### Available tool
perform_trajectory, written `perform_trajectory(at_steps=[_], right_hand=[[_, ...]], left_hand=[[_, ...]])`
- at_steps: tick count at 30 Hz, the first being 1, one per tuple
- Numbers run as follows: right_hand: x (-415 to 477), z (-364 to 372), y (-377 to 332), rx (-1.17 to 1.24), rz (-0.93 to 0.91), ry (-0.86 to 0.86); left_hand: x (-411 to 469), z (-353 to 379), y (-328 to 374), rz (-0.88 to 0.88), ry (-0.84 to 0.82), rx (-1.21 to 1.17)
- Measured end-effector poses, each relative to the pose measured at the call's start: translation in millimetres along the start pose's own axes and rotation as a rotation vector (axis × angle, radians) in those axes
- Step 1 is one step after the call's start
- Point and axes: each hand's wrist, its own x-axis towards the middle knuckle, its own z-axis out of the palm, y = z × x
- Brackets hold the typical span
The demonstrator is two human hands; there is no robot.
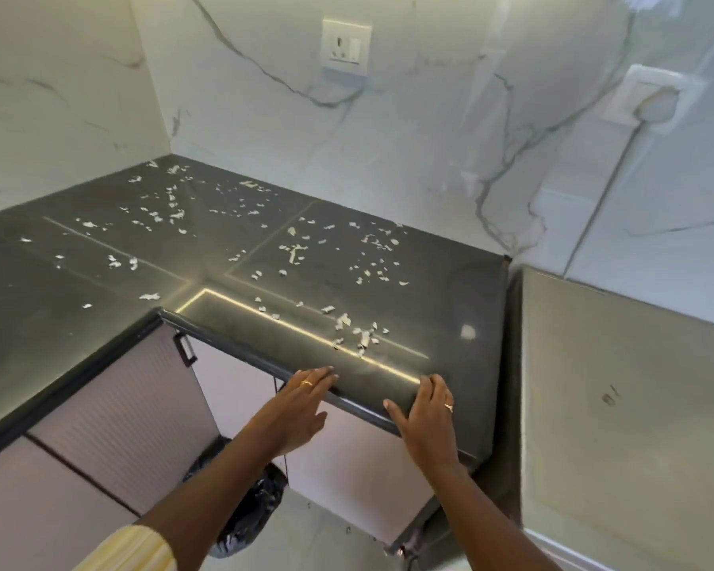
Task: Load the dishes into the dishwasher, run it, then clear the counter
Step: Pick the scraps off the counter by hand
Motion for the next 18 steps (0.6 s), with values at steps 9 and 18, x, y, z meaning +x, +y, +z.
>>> perform_trajectory(at_steps=[9,18], right_hand=[[95,59,-88,-0.136,0.105,-0.087],[218,113,-188,-0.094,0.081,-0.22]], left_hand=[[20,-13,-89,-0.1,-0.051,0.02],[71,-34,-169,-0.106,-0.234,0.133]])
